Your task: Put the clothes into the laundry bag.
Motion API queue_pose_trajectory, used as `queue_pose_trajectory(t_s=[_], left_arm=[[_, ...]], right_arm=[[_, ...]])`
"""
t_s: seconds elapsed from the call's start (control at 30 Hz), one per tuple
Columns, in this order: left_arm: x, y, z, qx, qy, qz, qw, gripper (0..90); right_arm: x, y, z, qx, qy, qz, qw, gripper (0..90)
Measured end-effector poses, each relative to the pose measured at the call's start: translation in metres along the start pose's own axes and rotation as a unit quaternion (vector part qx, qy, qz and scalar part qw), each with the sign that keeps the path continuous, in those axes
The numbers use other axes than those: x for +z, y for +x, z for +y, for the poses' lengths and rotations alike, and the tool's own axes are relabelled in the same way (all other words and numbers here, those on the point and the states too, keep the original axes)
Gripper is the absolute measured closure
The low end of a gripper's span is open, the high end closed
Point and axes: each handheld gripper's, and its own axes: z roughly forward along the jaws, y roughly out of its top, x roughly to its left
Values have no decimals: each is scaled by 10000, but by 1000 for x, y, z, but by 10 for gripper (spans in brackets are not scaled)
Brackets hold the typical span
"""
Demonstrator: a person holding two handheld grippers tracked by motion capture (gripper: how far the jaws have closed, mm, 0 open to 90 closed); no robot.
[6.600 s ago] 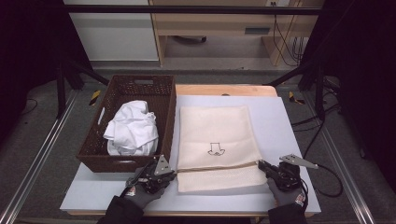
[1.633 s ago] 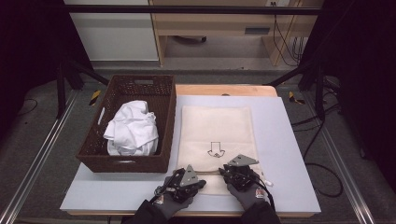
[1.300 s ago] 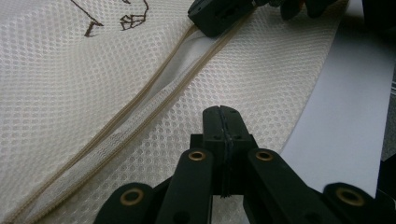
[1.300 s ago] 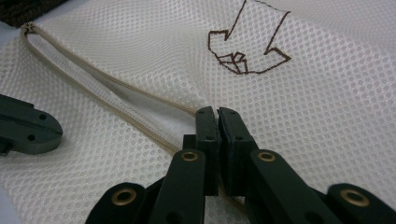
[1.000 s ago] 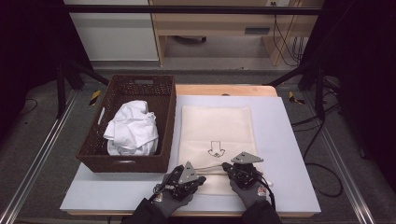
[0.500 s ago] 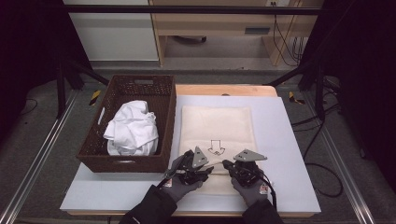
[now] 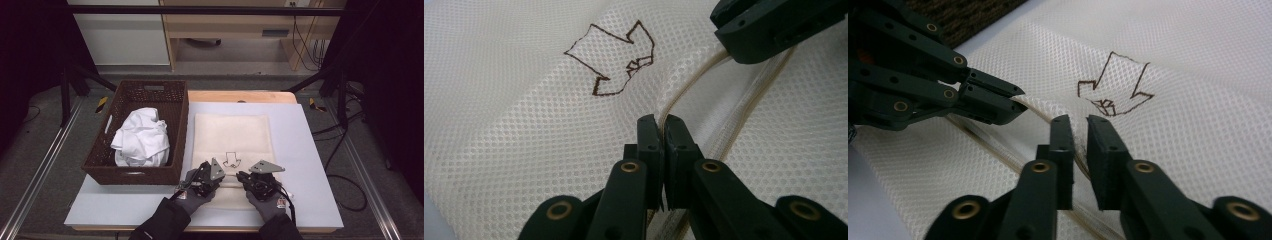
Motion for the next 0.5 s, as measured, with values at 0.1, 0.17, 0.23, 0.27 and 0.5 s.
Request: queue_pose_trajectory(t_s=[0.1, 0.17, 0.23, 0.27, 0.5], left_arm=[[-3, 1, 1, -94, -107, -5, 9999, 865], [-5, 3, 2, -177, -181, -41, 9997, 864], [-8, 5, 4, -235, -230, -66, 9994, 862], [-8, 6, 5, -223, -253, -86, 9994, 862], [-6, 4, 5, -198, -264, -101, 9994, 857]], right_arm=[[-1, 0, 2, 31, -3, 57, 10000, 670], [0, 2, 2, -32, 22, 18, 10000, 616], [3, 4, 2, -115, 74, -63, 9999, 580], [5, 5, 2, -143, 130, -137, 9997, 568], [16, 5, 2, -316, 365, -535, 9974, 716]])
